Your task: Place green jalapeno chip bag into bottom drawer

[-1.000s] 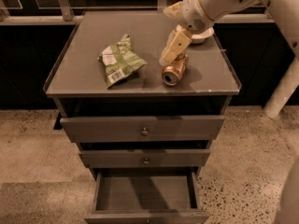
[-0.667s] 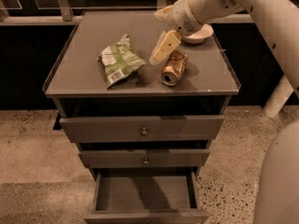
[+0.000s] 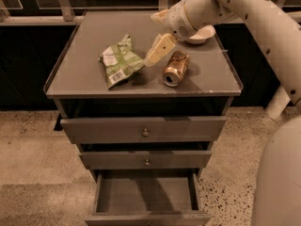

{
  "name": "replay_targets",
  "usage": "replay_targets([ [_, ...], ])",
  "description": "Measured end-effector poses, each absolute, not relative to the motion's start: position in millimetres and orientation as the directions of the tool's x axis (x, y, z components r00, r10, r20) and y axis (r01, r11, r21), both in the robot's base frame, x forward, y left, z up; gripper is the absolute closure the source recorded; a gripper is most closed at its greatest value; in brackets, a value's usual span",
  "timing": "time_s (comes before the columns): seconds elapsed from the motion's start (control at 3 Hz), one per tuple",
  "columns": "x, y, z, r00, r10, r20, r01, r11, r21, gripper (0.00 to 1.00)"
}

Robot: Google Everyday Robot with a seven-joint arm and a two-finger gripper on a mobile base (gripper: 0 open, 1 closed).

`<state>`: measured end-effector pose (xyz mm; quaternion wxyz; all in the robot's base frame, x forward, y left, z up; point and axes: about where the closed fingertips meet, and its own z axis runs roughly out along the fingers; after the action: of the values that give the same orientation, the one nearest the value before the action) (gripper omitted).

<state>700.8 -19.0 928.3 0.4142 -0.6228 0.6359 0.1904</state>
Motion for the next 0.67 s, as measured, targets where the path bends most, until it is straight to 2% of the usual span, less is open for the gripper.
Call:
replay_targets([
  [0.67,727,46,886,0.115,-0.527,-0.842,-0.979,0.086,-0.187,0.0],
])
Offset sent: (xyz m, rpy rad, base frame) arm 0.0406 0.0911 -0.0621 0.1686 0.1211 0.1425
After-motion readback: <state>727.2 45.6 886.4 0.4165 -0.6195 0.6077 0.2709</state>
